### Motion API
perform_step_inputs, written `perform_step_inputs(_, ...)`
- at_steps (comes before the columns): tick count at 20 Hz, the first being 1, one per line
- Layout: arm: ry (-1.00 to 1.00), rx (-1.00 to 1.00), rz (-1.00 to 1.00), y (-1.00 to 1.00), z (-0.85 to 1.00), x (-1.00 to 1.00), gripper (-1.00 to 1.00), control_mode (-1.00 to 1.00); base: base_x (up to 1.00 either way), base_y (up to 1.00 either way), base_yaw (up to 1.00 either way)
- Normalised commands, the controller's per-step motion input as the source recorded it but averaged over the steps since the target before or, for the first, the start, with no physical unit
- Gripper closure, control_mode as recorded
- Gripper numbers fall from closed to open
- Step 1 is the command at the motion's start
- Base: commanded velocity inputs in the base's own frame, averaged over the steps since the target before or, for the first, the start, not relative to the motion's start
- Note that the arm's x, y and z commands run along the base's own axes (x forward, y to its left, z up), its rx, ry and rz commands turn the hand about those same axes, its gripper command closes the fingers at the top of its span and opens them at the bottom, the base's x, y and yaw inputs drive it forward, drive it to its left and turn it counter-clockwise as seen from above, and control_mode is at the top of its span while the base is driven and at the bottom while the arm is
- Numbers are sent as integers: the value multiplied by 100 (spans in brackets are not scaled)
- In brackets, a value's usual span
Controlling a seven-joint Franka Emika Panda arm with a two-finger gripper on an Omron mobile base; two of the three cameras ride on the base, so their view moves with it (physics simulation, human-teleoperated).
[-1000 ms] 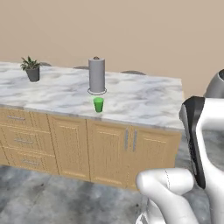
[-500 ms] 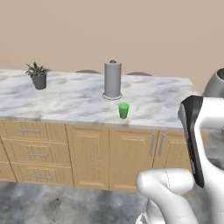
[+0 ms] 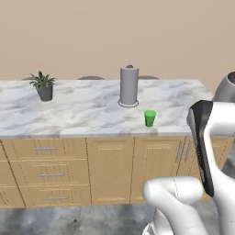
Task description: Pick the bowl and cup and place them in the sink. Then turn on the water.
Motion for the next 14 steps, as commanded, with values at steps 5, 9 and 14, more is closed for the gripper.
perform_step_inputs(5, 0, 0, 0, 0, 0, 0, -100, 100, 55, 36, -20)
perform_step_inputs(9, 0, 0, 0, 0, 0, 0, -100, 100, 57, 11, -10)
perform_step_inputs(14, 0, 0, 0, 0, 0, 0, -100, 100, 59, 0, -6)
